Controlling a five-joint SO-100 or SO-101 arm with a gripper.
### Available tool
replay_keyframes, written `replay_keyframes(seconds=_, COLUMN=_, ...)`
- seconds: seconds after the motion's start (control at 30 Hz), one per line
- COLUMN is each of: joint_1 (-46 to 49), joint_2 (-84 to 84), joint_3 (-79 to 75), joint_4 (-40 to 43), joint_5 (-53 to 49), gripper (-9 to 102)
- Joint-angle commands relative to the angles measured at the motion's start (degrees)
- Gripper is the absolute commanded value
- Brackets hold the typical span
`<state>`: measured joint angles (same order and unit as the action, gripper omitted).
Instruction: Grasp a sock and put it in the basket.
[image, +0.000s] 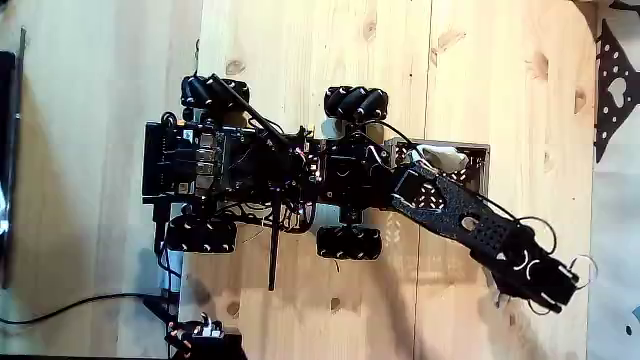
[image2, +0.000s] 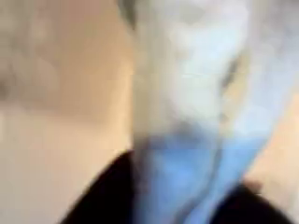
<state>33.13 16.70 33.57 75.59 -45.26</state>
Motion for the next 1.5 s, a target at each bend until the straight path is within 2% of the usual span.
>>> replay_keyframes(seconds=0.0, joint_1=-0.4, joint_2=8.3, joint_3=-1.0, joint_4=6.2, joint_5=3.5, gripper=0)
replay_keyframes(seconds=0.13, joint_1=-3.0, joint_2=20.7, joint_3=-0.8, joint_4=17.2, joint_5=13.1, gripper=0)
replay_keyframes(seconds=0.27, joint_1=-6.9, joint_2=36.6, joint_3=-0.8, joint_4=20.0, joint_5=33.4, gripper=0)
replay_keyframes(seconds=0.43, joint_1=-12.1, joint_2=54.2, joint_3=-0.2, joint_4=21.9, joint_5=48.0, gripper=0)
replay_keyframes(seconds=0.5, joint_1=-13.7, joint_2=61.7, joint_3=4.2, joint_4=20.1, joint_5=51.7, gripper=0)
replay_keyframes(seconds=0.63, joint_1=-15.3, joint_2=81.5, joint_3=25.2, joint_4=8.3, joint_5=57.2, gripper=0)
replay_keyframes(seconds=0.77, joint_1=-15.6, joint_2=99.3, joint_3=48.3, joint_4=-3.9, joint_5=60.0, gripper=0)
replay_keyframes(seconds=0.87, joint_1=-15.8, joint_2=112.4, joint_3=63.1, joint_4=-10.1, joint_5=60.5, gripper=0)
replay_keyframes(seconds=1.47, joint_1=-19.7, joint_2=154.2, joint_3=113.3, joint_4=-8.8, joint_5=51.2, gripper=0)
